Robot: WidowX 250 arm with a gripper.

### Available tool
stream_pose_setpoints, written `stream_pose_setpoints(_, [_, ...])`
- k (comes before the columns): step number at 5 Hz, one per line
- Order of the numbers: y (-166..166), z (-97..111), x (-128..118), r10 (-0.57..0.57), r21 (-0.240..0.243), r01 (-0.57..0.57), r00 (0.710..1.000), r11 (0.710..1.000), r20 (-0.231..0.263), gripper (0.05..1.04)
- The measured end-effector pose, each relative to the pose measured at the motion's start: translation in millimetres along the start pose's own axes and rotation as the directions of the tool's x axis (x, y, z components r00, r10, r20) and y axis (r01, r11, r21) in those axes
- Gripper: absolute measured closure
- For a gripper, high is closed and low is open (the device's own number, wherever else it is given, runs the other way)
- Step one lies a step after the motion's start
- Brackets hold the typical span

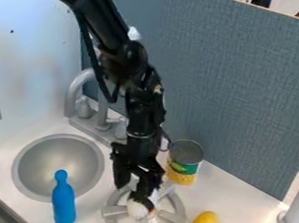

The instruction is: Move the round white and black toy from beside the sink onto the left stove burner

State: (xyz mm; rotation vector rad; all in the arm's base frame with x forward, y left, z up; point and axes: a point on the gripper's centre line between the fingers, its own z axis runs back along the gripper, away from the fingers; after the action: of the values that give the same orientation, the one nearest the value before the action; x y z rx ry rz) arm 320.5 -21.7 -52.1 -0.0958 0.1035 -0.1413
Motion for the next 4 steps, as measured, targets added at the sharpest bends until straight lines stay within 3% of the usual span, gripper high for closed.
stream_pose_setpoints(1, [-1.3,5.5,1.6,-0.009,0.000,0.009,1.000,1.000,0.020,0.075])
stream_pose_setpoints(2, [-6.4,5.5,0.5,-0.033,0.026,0.033,0.999,0.999,0.005,0.079])
stream_pose_setpoints(3, [-11.6,6.6,3.1,-0.059,0.078,0.059,0.998,0.995,-0.001,0.083])
stream_pose_setpoints(4, [-0.8,8.1,2.5,-0.043,0.175,0.044,0.999,0.984,-0.008,0.083])
